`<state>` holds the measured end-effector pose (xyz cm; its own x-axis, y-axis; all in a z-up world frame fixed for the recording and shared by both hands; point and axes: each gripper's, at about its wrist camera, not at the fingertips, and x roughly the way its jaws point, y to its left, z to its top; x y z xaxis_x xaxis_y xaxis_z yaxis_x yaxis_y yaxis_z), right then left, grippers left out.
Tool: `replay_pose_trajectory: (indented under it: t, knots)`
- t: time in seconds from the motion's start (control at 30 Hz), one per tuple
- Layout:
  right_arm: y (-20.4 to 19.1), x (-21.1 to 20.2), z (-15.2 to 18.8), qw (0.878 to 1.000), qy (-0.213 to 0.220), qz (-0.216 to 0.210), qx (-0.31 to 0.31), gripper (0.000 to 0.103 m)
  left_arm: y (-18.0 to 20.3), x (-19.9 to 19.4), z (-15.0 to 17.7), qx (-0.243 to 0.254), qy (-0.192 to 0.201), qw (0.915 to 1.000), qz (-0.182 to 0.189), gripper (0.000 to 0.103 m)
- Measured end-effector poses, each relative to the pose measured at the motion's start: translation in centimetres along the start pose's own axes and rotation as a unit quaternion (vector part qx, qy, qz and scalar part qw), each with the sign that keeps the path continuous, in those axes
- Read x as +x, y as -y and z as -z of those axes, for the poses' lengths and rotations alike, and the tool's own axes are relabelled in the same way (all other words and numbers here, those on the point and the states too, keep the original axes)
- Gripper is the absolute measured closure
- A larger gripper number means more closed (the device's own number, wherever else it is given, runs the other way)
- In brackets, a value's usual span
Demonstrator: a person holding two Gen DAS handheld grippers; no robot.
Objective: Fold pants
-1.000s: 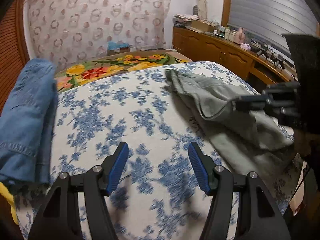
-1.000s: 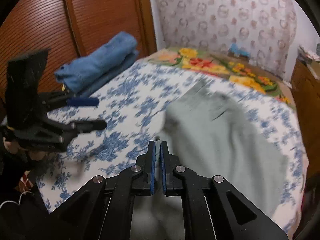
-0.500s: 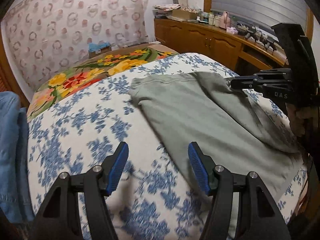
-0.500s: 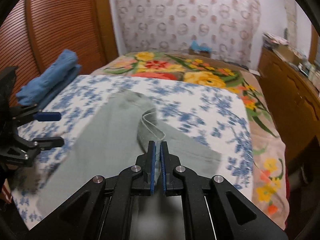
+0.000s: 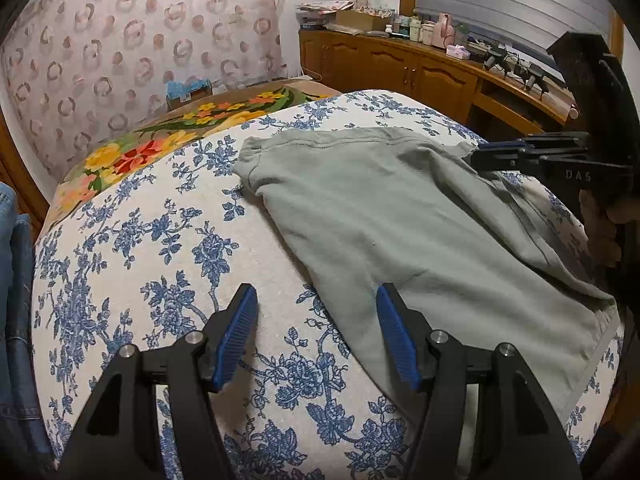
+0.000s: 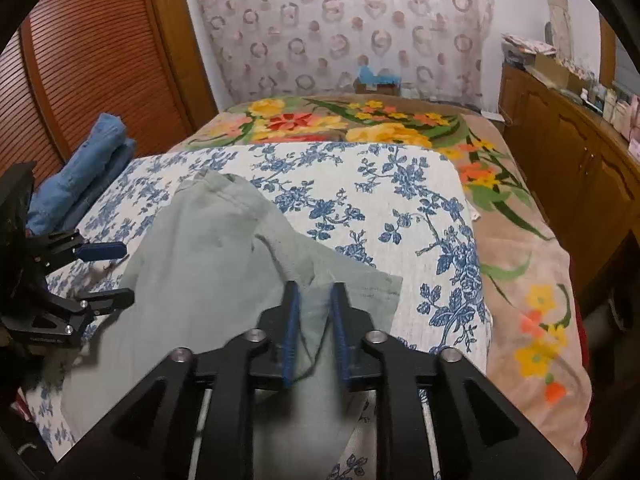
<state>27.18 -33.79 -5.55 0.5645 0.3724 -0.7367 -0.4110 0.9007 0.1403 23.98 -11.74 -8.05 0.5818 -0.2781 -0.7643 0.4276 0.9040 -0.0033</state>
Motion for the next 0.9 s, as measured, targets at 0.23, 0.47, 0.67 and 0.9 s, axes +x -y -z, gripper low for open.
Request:
replay_pose_trajectory:
  t: [0.23, 0.47, 0.67, 0.9]
  knots:
    - [0.4, 0.8, 0.5, 1.0, -0.022, 0.015, 0.012, 0.081, -0.4, 0.1, 0.0, -0.009, -0.002, 0.9999, 0.009, 0.04]
    - [-0.4, 1.1, 0.2, 1.0, -0.024, 0.016, -0.005, 0.096, -0.4, 0.1, 0.0, -0.01, -0.002, 0.9999, 0.01, 0.04]
    - [0.3, -0.2, -1.0, 0.999, 0.012, 0.047, -0.013, 0.101, -0.5, 0.1, 0.0, -0.01, -0.002, 0.9999, 0.01, 0.04]
    - [2.1, -0.1, -1.6, 0.996, 0.02, 0.087, -0.005, 0.101, -0.4, 0.1, 0.0, -0.01, -0.002, 0.9999, 0.01, 0.04]
